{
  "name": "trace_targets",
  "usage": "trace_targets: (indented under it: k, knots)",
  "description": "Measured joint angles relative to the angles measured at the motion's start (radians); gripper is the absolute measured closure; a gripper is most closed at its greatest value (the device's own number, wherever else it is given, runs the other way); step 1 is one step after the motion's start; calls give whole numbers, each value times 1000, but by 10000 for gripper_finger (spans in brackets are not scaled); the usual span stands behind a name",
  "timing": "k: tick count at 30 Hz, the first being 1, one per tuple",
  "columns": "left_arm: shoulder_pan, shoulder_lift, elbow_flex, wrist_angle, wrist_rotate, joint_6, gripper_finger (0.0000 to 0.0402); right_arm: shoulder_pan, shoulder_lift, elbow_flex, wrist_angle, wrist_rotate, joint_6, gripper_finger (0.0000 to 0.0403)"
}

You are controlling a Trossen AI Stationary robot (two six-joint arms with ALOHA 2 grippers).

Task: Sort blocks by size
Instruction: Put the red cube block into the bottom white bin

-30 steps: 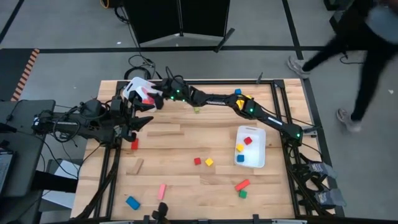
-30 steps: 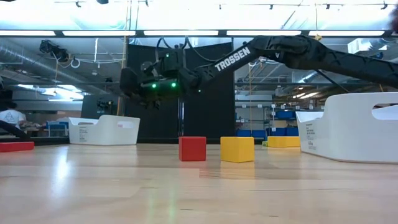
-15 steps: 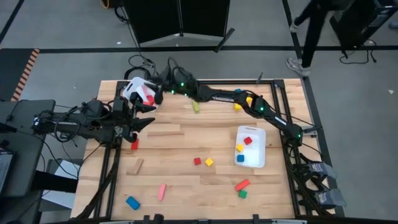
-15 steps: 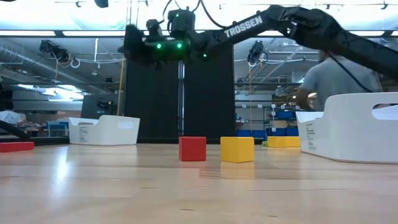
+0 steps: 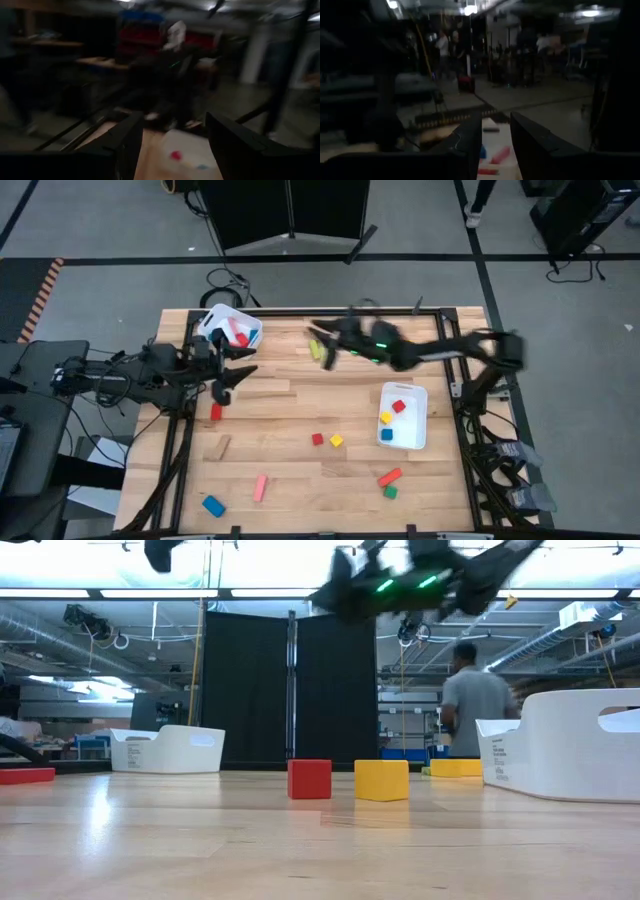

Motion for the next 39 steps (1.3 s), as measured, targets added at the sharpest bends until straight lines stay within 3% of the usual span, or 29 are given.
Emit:
trace_targets:
  k: [3,7,15,22,31,39]
  knots:
    - [0,36,0,-45,-76,-19,179,40,-180,-157,-19,63,-16,290]
    - [0,137,0,-121,-87,-72,179,121,-387,-317,-68,171,-59,290]
    - [-60,502,0,-77,-35,-128,168,266,-661,-489,-85,400,-125,290]
    - [-174,823,0,206,-4,-131,115,321,-725,-523,-127,453,-140,290]
    - [-243,1110,2,496,-28,-188,48,322,-725,-524,-136,454,-144,290]
    - [-265,1306,106,506,-62,-185,44,322,-724,-524,-142,454,-148,290]
